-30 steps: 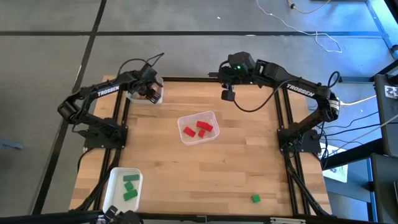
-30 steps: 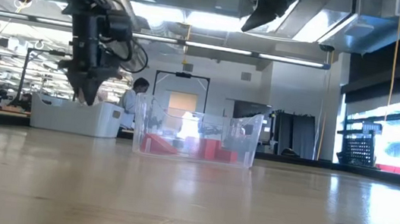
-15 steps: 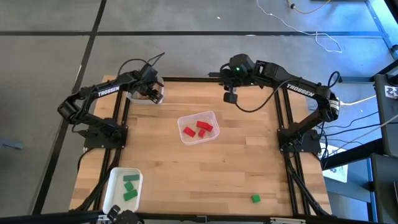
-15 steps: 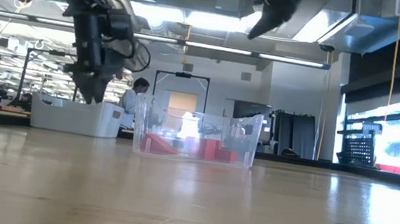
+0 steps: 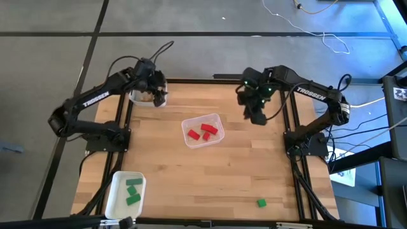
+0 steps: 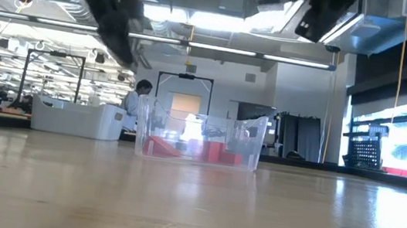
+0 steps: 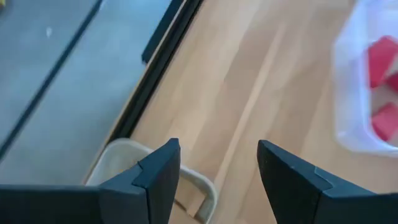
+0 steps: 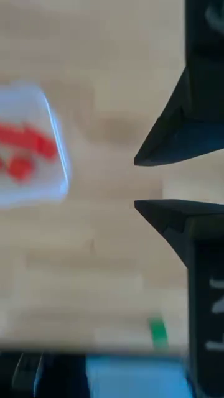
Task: Sort & place blocks by color
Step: Put the green block into the white bin
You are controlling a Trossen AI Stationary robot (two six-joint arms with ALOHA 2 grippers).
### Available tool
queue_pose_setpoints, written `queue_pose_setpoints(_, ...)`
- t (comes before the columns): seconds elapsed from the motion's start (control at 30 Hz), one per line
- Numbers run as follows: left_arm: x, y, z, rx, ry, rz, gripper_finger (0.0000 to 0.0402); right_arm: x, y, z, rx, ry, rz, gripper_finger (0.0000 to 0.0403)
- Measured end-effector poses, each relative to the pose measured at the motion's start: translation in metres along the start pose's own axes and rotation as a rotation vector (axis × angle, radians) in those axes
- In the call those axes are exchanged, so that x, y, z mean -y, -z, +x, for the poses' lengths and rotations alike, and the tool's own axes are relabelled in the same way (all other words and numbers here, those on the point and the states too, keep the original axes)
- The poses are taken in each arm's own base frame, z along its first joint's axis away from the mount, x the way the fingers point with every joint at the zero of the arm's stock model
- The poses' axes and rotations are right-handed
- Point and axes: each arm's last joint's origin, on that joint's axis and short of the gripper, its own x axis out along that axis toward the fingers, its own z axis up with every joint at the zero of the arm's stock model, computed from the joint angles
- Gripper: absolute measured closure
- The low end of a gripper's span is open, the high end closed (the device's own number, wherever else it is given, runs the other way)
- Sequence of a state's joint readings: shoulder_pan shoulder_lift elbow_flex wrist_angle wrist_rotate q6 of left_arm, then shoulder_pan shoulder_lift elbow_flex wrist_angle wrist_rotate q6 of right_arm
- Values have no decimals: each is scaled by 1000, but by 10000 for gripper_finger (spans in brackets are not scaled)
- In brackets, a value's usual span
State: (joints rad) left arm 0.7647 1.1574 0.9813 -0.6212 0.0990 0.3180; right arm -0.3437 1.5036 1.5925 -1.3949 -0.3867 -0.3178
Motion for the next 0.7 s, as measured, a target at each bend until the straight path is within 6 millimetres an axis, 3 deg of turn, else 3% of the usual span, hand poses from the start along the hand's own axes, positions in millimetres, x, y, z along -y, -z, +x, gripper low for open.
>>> queue_pose_setpoints(0.23,23,-1,-35,87,43,78,198,-34,-2,17,-64,-184,77,305)
queue_pose_setpoints(0.47,42,11,-66,102,102,135,199,-51,-4,51,-99,-152,216,305)
queue_pose_setpoints(0.7,55,19,-90,166,144,178,199,-65,12,90,-225,-187,354,304)
